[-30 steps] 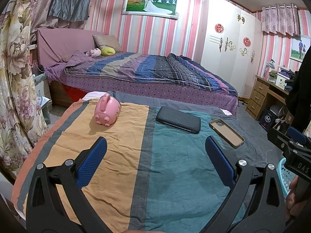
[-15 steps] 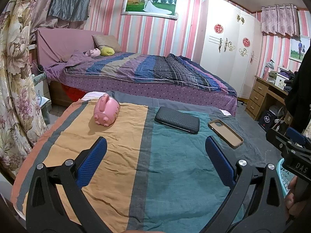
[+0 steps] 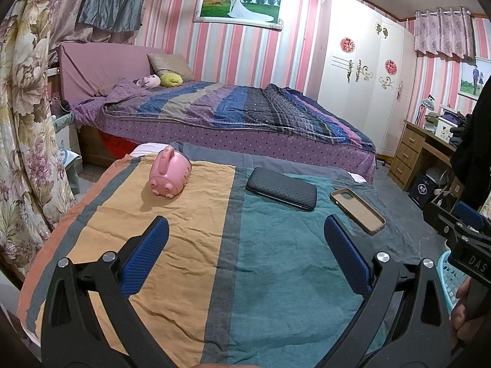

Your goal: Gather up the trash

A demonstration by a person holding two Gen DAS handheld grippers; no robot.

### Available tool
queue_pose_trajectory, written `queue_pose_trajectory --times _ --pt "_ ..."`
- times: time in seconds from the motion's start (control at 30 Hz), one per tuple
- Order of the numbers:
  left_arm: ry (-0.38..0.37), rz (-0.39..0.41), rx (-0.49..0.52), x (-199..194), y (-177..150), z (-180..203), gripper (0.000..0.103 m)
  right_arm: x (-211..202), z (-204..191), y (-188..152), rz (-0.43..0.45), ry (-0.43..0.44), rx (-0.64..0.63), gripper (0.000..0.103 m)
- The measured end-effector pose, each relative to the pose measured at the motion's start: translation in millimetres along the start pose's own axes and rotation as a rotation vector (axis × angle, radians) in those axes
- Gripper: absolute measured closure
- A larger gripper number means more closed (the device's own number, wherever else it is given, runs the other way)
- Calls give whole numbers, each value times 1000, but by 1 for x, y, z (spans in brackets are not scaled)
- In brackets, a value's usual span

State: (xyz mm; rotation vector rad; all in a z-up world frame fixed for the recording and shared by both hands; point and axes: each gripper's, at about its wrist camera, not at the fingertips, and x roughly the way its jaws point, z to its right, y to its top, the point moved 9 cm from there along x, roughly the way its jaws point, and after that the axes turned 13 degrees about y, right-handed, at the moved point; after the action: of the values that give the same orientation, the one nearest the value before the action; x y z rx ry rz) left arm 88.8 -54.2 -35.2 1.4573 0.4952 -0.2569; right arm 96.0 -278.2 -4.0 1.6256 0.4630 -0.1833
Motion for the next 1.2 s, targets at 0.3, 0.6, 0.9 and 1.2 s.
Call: queue_pose_trajectory --times 0.3,0.6,0.9,1.2 --pt "6 -1 0 0 0 0 5 -1 1 1 -1 -1 0 5" --pt "9 -3 -2 0 1 -2 5 -1 -1 1 -7 -2 0 5" --pt "19 -5 -9 -1 2 -8 5 1 -5 0 -10 -3 1 5" --pt "25 -6 -10 -1 2 -10 5 2 -7 -1 -11 -6 -2 5"
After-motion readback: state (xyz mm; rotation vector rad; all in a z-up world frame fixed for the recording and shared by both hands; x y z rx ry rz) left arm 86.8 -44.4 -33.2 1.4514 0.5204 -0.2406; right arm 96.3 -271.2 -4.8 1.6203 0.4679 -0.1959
